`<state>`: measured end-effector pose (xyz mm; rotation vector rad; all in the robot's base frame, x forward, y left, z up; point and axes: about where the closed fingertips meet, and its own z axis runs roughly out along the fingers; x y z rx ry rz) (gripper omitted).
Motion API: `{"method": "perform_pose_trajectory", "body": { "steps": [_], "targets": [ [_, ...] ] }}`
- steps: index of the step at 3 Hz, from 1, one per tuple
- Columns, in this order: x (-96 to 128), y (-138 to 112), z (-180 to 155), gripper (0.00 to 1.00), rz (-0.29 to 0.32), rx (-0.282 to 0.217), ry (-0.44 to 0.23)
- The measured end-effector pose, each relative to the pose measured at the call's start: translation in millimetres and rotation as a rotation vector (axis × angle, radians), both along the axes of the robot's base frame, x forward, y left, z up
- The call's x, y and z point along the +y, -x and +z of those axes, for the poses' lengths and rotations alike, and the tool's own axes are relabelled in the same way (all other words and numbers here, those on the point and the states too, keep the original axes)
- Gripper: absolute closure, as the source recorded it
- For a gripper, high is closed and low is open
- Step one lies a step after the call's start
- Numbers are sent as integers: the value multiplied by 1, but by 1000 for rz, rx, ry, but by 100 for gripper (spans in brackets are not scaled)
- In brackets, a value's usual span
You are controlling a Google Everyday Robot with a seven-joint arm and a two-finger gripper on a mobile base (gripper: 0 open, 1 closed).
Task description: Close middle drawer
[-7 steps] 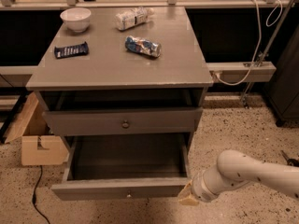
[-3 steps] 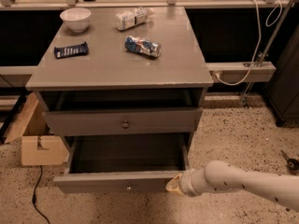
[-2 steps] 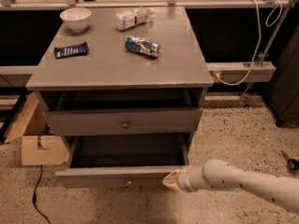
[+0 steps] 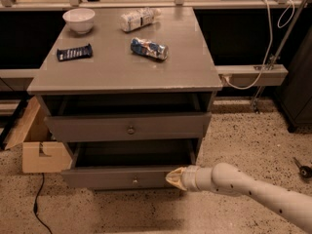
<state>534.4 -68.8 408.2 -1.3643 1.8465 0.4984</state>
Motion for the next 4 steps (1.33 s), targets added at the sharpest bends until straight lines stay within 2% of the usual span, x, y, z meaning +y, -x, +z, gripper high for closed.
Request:
{"method": "perform_pose_trajectory", "body": {
  "steps": [1,2,4],
  "targets": [
    [5,-17,0,100,4,-38,-34],
    [12,-34,-9,100,8,-56,-69],
    [18,-70,-28,100,-20,-54,-120]
  ]
}}
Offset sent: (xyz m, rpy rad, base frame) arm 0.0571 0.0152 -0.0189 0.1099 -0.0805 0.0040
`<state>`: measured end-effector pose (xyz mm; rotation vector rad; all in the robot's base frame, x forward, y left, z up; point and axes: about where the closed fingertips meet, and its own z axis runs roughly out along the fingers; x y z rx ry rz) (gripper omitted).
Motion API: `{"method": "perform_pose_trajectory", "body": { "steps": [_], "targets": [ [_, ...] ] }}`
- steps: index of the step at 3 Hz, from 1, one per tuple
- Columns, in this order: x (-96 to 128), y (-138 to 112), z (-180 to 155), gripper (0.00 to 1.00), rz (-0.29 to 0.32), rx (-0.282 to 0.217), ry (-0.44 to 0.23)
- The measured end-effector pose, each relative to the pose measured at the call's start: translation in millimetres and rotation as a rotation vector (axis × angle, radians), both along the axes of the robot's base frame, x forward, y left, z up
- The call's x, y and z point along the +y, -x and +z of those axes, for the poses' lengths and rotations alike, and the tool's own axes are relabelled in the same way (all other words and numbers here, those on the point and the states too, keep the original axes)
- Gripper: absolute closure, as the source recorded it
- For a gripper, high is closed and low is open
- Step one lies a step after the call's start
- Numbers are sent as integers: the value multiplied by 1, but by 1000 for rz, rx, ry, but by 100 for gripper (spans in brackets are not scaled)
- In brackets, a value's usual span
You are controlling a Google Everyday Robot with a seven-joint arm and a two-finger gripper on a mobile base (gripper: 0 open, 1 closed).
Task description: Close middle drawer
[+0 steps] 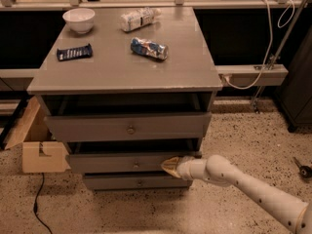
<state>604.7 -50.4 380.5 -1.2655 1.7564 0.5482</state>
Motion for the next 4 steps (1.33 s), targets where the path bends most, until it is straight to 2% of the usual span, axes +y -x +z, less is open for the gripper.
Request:
{"method": "perform_pose_trajectory", "body": {
  "steps": [2,3,4],
  "targets": [
    [4,-30,-4,100,-21,0,-39],
    [4,-28,-4,100,-21,0,-40],
    [-24,-4,10,100,-18,22,-34]
  ]
}}
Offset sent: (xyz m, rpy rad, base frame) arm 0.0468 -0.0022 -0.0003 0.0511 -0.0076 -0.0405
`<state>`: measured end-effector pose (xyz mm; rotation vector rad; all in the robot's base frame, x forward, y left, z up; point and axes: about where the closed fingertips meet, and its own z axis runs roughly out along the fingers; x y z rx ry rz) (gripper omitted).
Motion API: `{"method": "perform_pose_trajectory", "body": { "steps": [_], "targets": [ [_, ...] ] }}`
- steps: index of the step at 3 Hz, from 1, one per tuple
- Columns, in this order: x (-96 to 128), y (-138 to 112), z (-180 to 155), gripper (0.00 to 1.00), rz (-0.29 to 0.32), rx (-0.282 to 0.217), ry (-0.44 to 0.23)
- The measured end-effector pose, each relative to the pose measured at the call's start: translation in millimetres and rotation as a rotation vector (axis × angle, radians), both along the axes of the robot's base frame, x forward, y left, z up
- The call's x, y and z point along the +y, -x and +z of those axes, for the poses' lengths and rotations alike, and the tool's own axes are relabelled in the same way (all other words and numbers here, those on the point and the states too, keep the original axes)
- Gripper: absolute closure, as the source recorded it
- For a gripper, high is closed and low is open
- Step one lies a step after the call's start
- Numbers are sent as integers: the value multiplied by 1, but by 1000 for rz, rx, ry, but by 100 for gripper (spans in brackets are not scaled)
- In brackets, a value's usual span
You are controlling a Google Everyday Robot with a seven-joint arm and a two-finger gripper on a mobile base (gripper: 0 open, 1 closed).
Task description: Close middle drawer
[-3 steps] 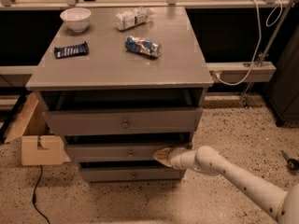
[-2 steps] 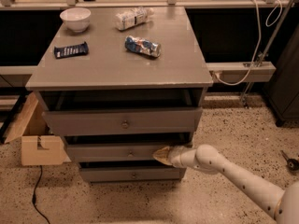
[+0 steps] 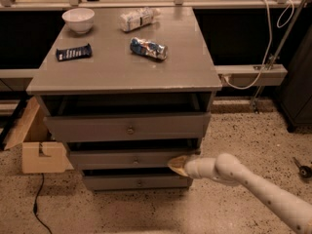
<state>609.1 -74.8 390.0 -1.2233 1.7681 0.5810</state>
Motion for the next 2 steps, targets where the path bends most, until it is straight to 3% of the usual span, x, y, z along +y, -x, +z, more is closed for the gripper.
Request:
{"method": "perform_pose_trajectory", "body": {
  "steps": [2],
  "targets": [
    [-79,66,35,100,2,109,22]
  ]
}}
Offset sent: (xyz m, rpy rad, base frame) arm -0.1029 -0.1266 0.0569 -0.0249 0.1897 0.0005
